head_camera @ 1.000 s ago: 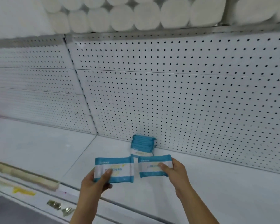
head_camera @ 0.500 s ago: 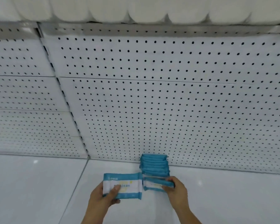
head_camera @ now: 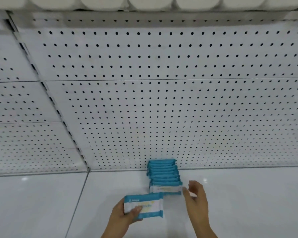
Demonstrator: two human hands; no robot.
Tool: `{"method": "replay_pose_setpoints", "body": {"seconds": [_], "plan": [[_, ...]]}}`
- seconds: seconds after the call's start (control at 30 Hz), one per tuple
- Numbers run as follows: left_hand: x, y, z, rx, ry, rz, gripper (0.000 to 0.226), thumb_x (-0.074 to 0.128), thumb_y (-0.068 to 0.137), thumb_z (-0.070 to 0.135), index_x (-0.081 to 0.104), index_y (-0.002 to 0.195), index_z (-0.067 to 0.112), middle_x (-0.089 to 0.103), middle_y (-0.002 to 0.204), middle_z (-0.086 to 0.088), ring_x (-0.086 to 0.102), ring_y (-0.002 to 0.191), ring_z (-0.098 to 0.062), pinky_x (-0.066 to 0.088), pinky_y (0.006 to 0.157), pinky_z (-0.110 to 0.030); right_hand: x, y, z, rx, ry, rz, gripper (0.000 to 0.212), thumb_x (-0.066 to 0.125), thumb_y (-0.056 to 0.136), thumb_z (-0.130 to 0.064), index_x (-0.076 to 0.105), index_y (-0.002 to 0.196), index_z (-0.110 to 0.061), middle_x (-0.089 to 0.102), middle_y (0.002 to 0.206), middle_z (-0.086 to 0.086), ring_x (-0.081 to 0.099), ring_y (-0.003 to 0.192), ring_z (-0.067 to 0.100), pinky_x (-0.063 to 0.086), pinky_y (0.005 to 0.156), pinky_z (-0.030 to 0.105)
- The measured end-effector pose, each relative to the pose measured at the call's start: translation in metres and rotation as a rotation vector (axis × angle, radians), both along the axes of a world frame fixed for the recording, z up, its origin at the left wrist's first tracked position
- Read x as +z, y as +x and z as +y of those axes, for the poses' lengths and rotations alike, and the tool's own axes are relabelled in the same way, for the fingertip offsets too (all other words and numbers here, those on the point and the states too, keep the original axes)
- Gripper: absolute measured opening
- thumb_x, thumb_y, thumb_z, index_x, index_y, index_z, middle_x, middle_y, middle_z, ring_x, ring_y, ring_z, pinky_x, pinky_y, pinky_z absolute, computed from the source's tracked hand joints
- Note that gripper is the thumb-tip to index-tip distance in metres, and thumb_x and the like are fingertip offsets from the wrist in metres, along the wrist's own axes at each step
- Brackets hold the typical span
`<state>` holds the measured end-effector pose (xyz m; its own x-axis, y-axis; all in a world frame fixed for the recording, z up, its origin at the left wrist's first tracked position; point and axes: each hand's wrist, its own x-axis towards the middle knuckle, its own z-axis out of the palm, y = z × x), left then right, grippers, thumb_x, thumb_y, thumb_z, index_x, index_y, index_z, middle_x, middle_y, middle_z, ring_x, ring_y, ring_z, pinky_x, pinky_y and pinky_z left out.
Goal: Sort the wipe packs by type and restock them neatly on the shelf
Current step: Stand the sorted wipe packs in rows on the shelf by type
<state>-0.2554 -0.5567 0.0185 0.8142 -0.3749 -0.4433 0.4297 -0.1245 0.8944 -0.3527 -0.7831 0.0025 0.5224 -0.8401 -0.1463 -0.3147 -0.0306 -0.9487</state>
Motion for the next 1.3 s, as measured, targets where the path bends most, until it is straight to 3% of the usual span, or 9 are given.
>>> {"method": "replay_pose_setpoints", "body": {"seconds": [0.07, 0.23, 0.5, 0.8, 0.93, 1.0, 1.1, 1.2, 1.3], "plan": [[-0.004, -0.009, -0.014, -0.020, -0.010, 0.009, 0.026, 0.077, 0.081, -0.002, 0.068, 0.105, 0.003, 0.078, 0.086, -0.007, 0.076, 0.080, -0.026, 0.061, 0.063, -0.037, 0.010, -0.013, 0.001, 0.146, 0.162, -0.046, 0.015, 0.069, 0.092, -0.022, 0.065, 0.106, -0.023, 0.072, 0.102, -0.002, 0.068, 0.091, 0.016, 0.057, 0.082, 0.036], [-0.011, -0.022, -0.040, -0.077, -0.028, -0.030, 0.026, 0.073, 0.086, 0.001, 0.066, 0.110, 0.009, 0.078, 0.095, -0.004, 0.075, 0.088, -0.025, 0.061, 0.067, -0.036, 0.012, -0.019, 0.006, 0.583, 0.191, 0.051, 0.035, 0.080, 0.077, -0.002, 0.066, 0.105, -0.019, 0.075, 0.102, -0.002, 0.072, 0.090, 0.013, 0.059, 0.076, 0.030], [-0.037, -0.013, -0.075, -0.061, 0.273, -0.329, 0.017, 0.082, 0.081, 0.022, 0.069, 0.091, 0.024, 0.074, 0.086, 0.010, 0.067, 0.075, -0.001, 0.052, 0.069, -0.015, -0.014, 0.005, -0.008, 0.405, -0.179, 0.145, 0.033, 0.075, 0.082, -0.004, 0.060, 0.092, -0.031, 0.065, 0.095, -0.008, 0.063, 0.087, 0.003, 0.050, 0.075, 0.009], [-0.044, -0.005, -0.108, 0.119, 0.358, -0.342, 0.030, 0.080, 0.082, 0.019, 0.052, 0.090, 0.026, 0.066, 0.087, 0.008, 0.064, 0.076, -0.003, 0.049, 0.061, -0.014, -0.030, 0.024, -0.019, 0.282, -0.245, 0.252, 0.033, 0.076, 0.082, -0.022, 0.044, 0.085, -0.031, 0.059, 0.082, -0.008, 0.059, 0.075, 0.009, 0.052, 0.064, 0.030], [-0.053, 0.002, -0.104, 0.092, 0.388, -0.310, 0.053, 0.086, 0.076, 0.026, 0.045, 0.109, 0.022, 0.065, 0.096, 0.003, 0.064, 0.080, -0.004, 0.048, 0.061, -0.015, -0.039, 0.023, -0.022, 0.235, -0.164, 0.289, 0.058, 0.086, 0.072, -0.030, 0.043, 0.110, -0.031, 0.058, 0.094, -0.006, 0.063, 0.085, 0.010, 0.058, 0.076, 0.033], [-0.060, 0.005, -0.101, 0.043, 0.376, -0.313, 0.068, 0.087, 0.075, 0.030, 0.043, 0.126, 0.023, 0.064, 0.108, -0.001, 0.065, 0.088, -0.010, 0.049, 0.067, -0.015, -0.042, 0.021, -0.021, 0.235, -0.122, 0.289, 0.071, 0.087, 0.072, -0.030, 0.040, 0.125, -0.031, 0.059, 0.102, -0.005, 0.064, 0.092, 0.011, 0.057, 0.083, 0.031], [-0.059, 0.008, -0.093, -0.013, 0.421, -0.328, 0.085, 0.089, 0.070, 0.038, 0.040, 0.138, 0.025, 0.058, 0.125, -0.006, 0.063, 0.103, -0.017, 0.057, 0.084, -0.032, -0.037, 0.014, -0.018, 0.227, -0.065, 0.231, 0.080, 0.086, 0.074, -0.030, 0.038, 0.138, -0.029, 0.056, 0.120, -0.006, 0.060, 0.109, 0.012, 0.052, 0.093, 0.029], [-0.040, -0.001, -0.085, 0.057, 0.518, -0.515, 0.094, 0.090, 0.066, 0.044, 0.040, 0.143, 0.026, 0.051, 0.137, -0.001, 0.052, 0.123, -0.020, 0.047, 0.104, -0.048, -0.022, -0.003, -0.013, 0.157, 0.000, 0.131, 0.084, 0.084, 0.077, -0.032, 0.036, 0.145, -0.028, 0.047, 0.131, -0.014, 0.049, 0.122, 0.008, 0.041, 0.102, 0.025], [-0.005, -0.027, -0.085, 0.021, 0.243, -0.593, 0.085, 0.085, 0.074, 0.037, 0.039, 0.146, 0.031, 0.045, 0.140, 0.013, 0.044, 0.128, -0.005, 0.038, 0.109, -0.032, 0.003, -0.029, -0.006, 0.093, 0.048, -0.016, 0.078, 0.080, 0.082, -0.029, 0.038, 0.147, -0.029, 0.045, 0.140, -0.020, 0.047, 0.126, 0.000, 0.036, 0.104, 0.019]]}}
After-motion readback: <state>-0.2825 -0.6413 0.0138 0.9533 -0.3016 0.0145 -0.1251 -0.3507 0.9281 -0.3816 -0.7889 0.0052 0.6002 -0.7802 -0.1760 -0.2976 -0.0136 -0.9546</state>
